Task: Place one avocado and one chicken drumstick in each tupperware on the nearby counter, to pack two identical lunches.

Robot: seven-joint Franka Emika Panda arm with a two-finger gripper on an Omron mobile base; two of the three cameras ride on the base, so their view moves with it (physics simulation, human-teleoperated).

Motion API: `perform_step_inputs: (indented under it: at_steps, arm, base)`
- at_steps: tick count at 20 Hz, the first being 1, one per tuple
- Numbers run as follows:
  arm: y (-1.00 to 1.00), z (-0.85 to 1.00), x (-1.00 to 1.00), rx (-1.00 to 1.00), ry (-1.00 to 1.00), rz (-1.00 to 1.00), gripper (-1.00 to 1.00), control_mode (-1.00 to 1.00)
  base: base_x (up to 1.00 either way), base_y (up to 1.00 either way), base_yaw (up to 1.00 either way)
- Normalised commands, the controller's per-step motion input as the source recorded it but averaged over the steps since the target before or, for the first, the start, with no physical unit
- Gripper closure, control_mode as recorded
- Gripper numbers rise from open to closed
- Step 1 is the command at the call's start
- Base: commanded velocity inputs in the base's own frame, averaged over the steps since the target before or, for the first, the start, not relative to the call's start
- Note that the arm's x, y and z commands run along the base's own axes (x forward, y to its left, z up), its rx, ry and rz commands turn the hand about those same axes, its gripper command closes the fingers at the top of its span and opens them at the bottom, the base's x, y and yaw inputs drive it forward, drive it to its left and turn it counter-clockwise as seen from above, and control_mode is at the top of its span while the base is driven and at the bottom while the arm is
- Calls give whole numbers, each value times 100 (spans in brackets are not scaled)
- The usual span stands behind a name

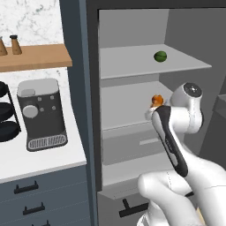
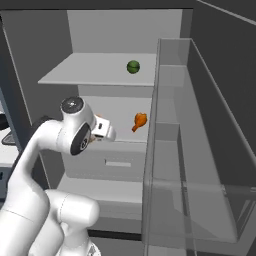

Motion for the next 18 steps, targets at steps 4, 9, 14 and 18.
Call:
perform_step_inputs:
  at_steps: [4, 9, 14, 18]
  arm:
    - [23, 21, -83, 2, 7, -1, 100, -100]
    - [9, 6, -82, -5, 0, 0, 100, -100]
    - [0, 28, -58, -5, 0, 0, 100, -100]
    - [0, 29, -34, -3, 0, 0, 100, -100]
  base:
    - [0, 0, 0]
    - [0, 0, 0]
    - [0, 0, 0]
    - [0, 0, 0]
